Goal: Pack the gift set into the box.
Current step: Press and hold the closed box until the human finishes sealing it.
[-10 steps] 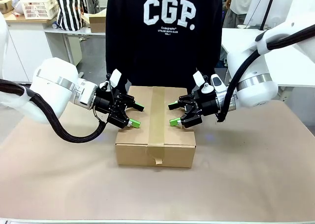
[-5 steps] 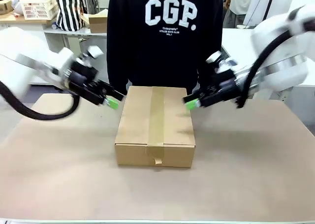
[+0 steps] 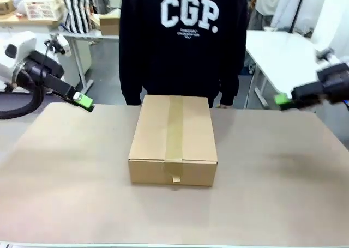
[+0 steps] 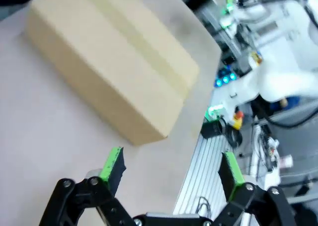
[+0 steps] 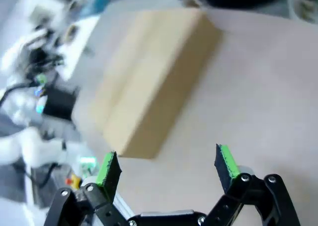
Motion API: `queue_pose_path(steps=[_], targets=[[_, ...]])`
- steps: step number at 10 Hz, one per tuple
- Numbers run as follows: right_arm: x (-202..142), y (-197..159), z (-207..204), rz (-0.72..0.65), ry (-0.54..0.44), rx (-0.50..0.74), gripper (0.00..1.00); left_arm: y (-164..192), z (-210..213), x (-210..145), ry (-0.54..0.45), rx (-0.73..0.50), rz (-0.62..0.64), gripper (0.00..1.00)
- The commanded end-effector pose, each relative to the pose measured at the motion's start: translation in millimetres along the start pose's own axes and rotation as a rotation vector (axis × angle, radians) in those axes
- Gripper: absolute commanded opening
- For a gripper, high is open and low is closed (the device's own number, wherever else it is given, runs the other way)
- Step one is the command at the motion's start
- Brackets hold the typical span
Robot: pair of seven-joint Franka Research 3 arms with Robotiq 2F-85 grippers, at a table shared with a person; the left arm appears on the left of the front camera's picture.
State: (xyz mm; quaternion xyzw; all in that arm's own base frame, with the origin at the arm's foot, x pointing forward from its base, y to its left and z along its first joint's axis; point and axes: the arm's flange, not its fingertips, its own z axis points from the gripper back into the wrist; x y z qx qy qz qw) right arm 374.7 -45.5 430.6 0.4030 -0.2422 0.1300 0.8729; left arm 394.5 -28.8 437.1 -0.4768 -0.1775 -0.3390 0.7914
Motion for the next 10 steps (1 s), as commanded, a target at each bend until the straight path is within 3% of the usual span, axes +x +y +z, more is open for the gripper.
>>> queue_pose_path(steps=[1, 2, 3, 10], targets=[[-24.3, -27.0, 16.9, -0.176, -0.087, -0.058, 1.0, 7.0, 30.4, -46.7, -0.207, 0.047, 0.155, 1.0], [-22.3, -33.7, 1.0, -0.062, -0.035, -0.09, 1.0, 21.8, 38.3, -59.3, -0.283, 0.049, 0.149, 1.0], [-14.7, -26.4, 23.2, -0.098, -0.05, -0.066, 1.0, 8.3, 21.4, -27.9, -0.074, 0.032, 0.088, 1.0], [-14.7, -26.4, 23.2, -0.098, -0.05, -0.066, 1.0, 8.3, 21.4, -27.9, -0.074, 0.032, 0.088, 1.0]])
